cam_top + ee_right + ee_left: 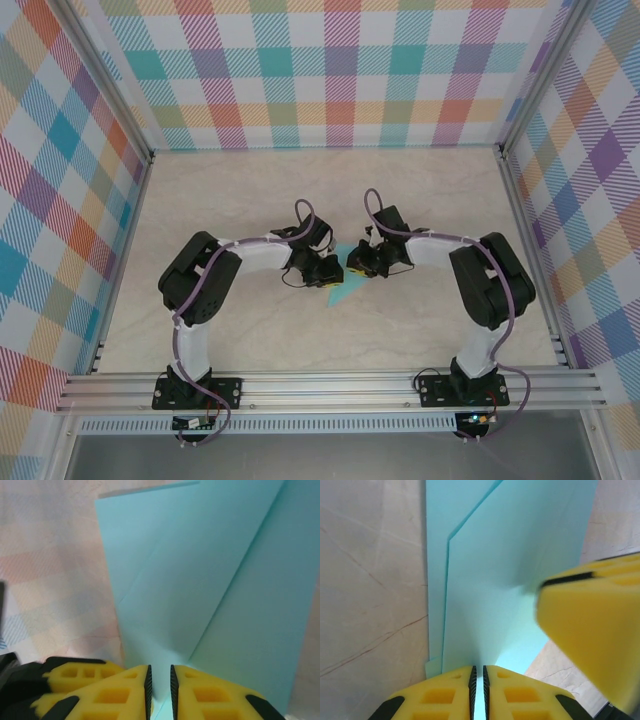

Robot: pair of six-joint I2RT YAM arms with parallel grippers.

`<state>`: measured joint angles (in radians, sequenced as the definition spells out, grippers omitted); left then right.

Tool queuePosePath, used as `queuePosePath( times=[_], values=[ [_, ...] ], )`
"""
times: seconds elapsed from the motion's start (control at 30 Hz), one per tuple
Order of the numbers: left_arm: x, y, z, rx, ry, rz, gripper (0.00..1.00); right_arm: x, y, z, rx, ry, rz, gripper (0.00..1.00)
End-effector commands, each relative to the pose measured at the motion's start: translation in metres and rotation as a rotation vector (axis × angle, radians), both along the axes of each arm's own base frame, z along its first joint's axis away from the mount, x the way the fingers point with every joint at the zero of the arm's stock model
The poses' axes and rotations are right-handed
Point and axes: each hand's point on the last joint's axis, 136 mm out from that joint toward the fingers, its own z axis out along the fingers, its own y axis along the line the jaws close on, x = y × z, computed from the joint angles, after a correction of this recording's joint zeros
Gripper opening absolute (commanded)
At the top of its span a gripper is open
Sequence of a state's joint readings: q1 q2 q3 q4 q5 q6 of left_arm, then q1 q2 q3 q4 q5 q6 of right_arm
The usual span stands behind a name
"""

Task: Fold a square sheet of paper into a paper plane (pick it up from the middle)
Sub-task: Fourth fold the wing at the center of the table.

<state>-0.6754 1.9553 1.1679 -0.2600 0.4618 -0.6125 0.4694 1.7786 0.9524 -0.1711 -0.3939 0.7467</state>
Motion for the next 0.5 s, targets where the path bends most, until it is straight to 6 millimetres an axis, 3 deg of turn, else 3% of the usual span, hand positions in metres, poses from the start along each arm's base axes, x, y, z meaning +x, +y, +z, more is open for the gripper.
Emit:
queuePosePath(
  times=[0.0,0.2,0.47],
  values=[
    [-0.005,0.011,-0.01,0.041,0.024,0.009,0.15,0.001,-0.021,0.024,-0.096,-0.043,-0.051,0.22],
    [-0.004,0.002,0.008,-0.039,-0.027,-0.017,0.19,-0.015,-0.053,0.014,-0.165,-0.008,-0.129,0.28],
    [-0.003,0.003,0.015,-0.036,-0.059,-0.045,0.21,-0.023,-0.049,0.002,-0.127,0.035,-0.129,0.31]
  ],
)
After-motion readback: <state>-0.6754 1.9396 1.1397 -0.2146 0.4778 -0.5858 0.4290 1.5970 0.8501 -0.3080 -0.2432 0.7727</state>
